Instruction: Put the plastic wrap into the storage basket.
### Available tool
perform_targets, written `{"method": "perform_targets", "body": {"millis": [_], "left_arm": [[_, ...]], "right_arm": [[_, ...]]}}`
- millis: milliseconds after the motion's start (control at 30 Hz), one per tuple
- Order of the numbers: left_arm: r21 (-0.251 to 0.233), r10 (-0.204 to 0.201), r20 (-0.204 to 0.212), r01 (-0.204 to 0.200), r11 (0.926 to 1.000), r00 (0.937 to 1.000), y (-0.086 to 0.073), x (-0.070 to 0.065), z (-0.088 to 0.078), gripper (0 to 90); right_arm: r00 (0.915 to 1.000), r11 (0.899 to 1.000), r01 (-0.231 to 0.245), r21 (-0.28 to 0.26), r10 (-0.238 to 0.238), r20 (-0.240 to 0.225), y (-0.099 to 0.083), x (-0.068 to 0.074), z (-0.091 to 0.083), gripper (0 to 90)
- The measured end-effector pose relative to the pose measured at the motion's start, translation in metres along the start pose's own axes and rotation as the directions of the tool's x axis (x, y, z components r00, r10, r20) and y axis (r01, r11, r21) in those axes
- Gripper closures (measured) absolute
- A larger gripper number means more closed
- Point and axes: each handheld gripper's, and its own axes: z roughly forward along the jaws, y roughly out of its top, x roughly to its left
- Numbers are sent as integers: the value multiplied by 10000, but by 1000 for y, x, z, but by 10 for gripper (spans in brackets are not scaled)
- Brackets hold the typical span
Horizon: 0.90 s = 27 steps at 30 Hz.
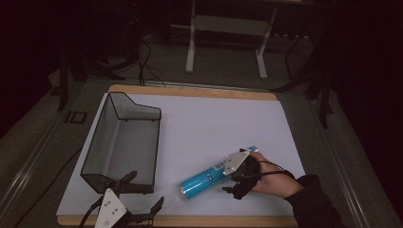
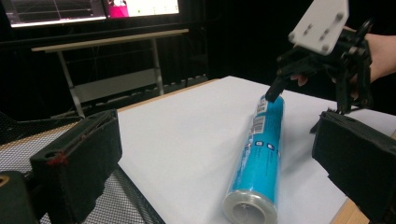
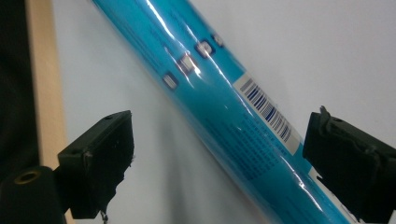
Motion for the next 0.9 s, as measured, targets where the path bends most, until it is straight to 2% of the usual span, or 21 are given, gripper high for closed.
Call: {"method": "perform_targets", "body": {"millis": [67,100,167,267,300,367,400,433,467,500,533,567,600,633,667,700,733,767,833,900], "left_arm": [[-16,8,13,-8,10000,10000,0,0,0,19],[-21,11,10,-11,10000,10000,0,0,0,19],[-18,9,19,-9,10000,10000,0,0,0,19],[-8,12,34,-12,10000,10000,0,0,0,19],[-6,14,29,-14,10000,10000,0,0,0,19],[14,20,43,-20,10000,10000,0,1,0,19],[22,18,42,-18,10000,10000,0,1,0,19],[16,12,45,-12,10000,10000,0,1,0,19],[21,11,48,-11,10000,10000,0,1,0,19],[21,11,48,-11,10000,10000,0,1,0,19],[21,11,48,-11,10000,10000,0,1,0,19],[34,-20,47,20,10000,10000,-1,1,0,19],[56,-19,49,19,10000,10000,-1,1,0,19],[42,-43,51,43,10000,10000,-1,1,1,19],[56,-18,49,17,10000,10000,-1,1,1,19],[59,-10,46,10,10000,10000,-1,1,1,19],[68,-12,54,12,10000,10000,-1,1,0,19],[70,-10,53,10,10000,10000,-1,1,0,19],[83,10,42,-10,10000,10000,-1,2,1,19],[84,3,39,-3,10000,10000,-1,2,1,19]], "right_arm": [[9997,9988,219,434,-213,-152,4,-2,6,91],[9988,9970,489,599,-487,-41,5,-3,8,97],[9968,9915,795,1029,-781,-172,9,-7,13,97],[9867,9715,1621,1730,-1622,-136,15,-11,20,112],[9843,9640,1763,1990,-1711,-430,18,-13,22,127],[9753,9469,2209,2335,-2168,-434,22,-15,26,142],[9728,9411,2316,2465,-2228,-637,25,-16,28,139],[9668,9323,2552,2564,-2498,-538,27,-16,30,139],[9626,9226,2707,2747,-2605,-739,28,-16,33,132],[9626,9226,2707,2747,-2605,-739,28,-16,33,132],[9569,9100,2901,2961,-2788,-809,29,-14,36,132],[9403,8769,3398,3399,-3236,-1050,31,-11,44,105],[9316,8624,3597,3563,-3532,-857,31,-9,48,105],[9265,8485,3728,3756,-3628,-1002,32,-8,51,100],[9226,8398,3825,3854,-3699,-1096,32,-7,55,97],[9229,8346,3802,3987,-3708,-1039,32,-6,58,97],[9156,8241,3965,4046,-3868,-1094,33,-5,60,98],[9090,8198,4115,3983,-4009,-1140,33,-5,61,113],[9003,8231,4307,3701,-4202,-1132,35,-5,61,128],[9005,8248,4295,3678,-4219,-1054,35,-5,62,133]]}}
